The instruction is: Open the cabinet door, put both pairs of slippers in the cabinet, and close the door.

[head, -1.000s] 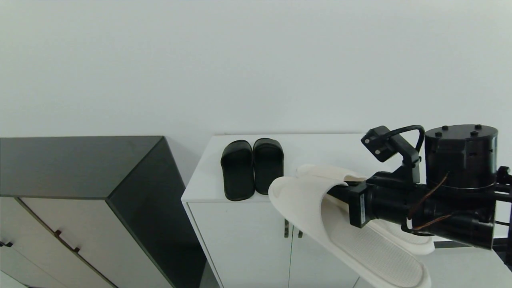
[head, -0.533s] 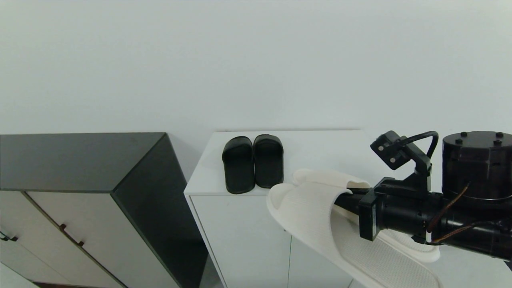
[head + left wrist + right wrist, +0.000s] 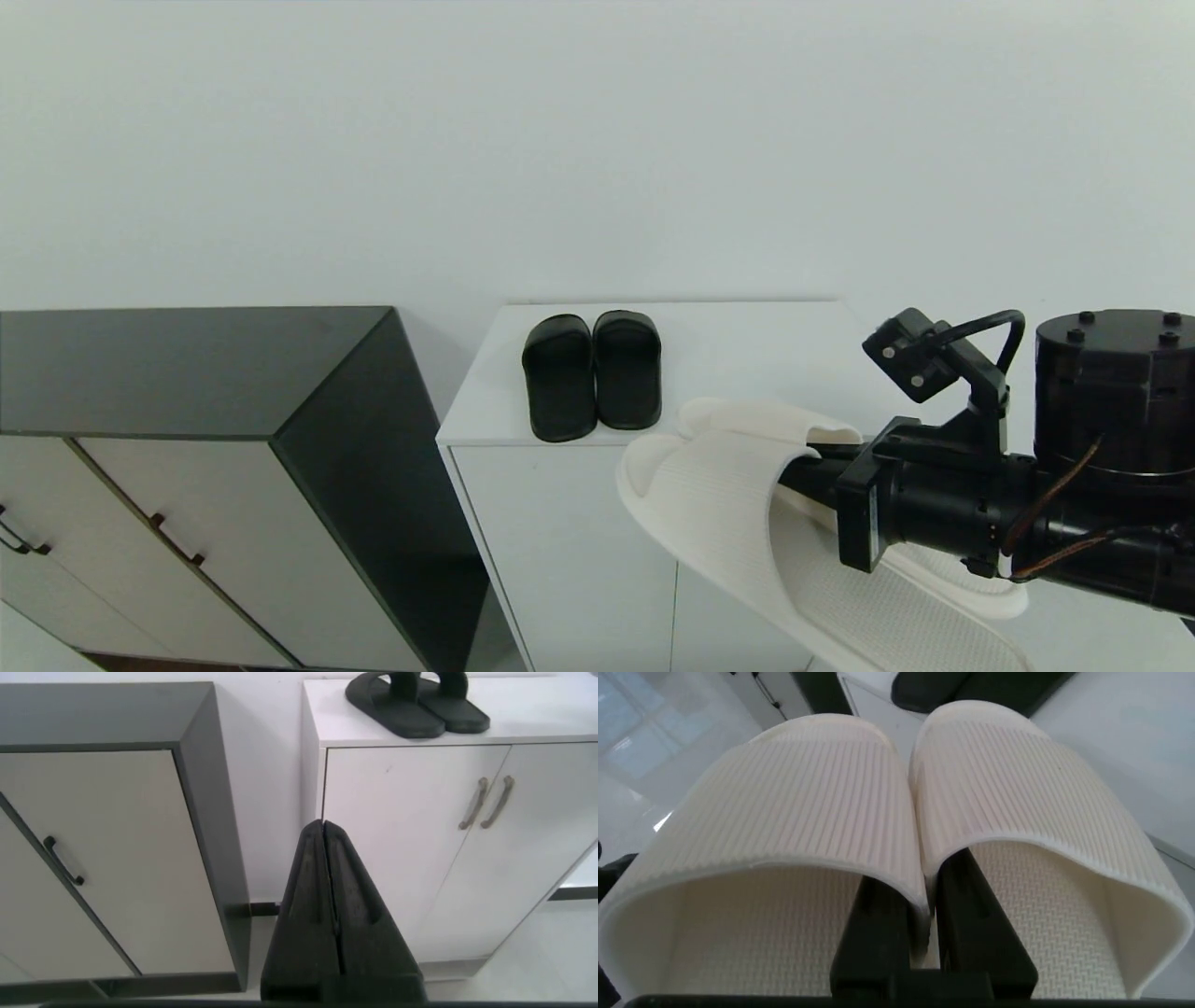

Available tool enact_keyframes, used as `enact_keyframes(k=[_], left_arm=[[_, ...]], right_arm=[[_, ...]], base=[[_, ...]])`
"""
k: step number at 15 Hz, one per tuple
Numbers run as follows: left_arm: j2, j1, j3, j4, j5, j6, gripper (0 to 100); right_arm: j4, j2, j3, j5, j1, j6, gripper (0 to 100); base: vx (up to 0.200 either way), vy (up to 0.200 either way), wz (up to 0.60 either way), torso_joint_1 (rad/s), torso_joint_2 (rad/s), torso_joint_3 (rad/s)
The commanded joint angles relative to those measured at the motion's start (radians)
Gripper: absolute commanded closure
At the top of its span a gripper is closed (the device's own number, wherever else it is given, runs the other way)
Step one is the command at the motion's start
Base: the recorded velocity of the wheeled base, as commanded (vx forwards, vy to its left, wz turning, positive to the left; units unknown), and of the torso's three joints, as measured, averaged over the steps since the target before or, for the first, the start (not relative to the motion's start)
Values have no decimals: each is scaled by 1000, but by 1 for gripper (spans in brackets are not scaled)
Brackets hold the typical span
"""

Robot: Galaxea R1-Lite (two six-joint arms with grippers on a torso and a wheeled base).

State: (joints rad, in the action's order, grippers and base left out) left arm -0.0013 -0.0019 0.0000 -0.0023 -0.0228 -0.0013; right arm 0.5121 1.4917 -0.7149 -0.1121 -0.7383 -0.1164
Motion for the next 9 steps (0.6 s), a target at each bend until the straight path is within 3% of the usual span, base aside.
enact_keyframes(k=[1,3,9], left_arm=[[1,0,0,1,0,0,100],[1,0,0,-1,0,0,100],[1,0,0,1,-2,0,100]], right_arm=[[0,2,0,0,-6,0,100],[0,-10,5,2,-23,-2,100],[0,-31,23,2,-49,0,100]], base=[[0,0,0,0,0,0],[0,0,0,-45,99,60],[0,0,0,-161,378,207]])
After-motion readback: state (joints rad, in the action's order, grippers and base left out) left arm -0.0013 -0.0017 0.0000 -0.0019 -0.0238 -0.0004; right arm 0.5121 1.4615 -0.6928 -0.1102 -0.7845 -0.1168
